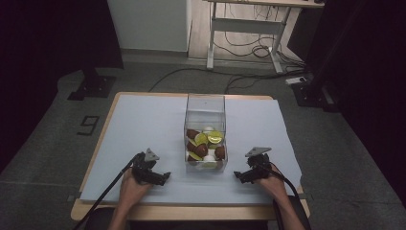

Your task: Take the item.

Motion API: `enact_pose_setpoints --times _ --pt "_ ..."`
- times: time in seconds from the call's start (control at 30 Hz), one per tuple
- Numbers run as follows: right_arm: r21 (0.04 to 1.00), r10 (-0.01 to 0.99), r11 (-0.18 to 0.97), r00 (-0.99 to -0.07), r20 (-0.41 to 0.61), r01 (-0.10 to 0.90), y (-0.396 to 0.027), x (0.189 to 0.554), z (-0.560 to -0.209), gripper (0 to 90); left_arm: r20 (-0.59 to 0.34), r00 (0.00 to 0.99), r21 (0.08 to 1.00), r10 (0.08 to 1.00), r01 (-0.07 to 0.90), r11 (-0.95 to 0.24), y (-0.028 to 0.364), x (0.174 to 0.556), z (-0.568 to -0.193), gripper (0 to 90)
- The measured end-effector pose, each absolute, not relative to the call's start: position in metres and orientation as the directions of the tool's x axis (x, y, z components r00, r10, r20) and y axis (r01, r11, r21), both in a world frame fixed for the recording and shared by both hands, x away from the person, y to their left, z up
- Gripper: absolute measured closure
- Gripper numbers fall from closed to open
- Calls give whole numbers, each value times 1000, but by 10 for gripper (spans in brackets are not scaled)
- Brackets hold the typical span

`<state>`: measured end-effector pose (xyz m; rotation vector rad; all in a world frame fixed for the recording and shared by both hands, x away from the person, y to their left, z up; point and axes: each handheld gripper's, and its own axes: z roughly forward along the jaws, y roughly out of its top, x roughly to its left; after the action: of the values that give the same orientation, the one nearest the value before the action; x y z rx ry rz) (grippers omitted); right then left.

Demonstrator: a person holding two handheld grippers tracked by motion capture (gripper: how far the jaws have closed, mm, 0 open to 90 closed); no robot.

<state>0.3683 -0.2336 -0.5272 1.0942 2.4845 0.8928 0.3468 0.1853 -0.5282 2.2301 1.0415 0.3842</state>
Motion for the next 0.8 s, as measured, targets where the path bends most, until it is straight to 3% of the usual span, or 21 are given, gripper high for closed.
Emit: enact_pose_setpoints --times 0.27,0.8 --pt "623 730 544 -683 -21 563 -235 369 -522 11 -6 643 658 766 579 -482 185 347 -528 0" --pt "685 713 485 -700 51 544 -237 365 -503 0 -6 643 658 765 579 -482 185 347 -528 0"
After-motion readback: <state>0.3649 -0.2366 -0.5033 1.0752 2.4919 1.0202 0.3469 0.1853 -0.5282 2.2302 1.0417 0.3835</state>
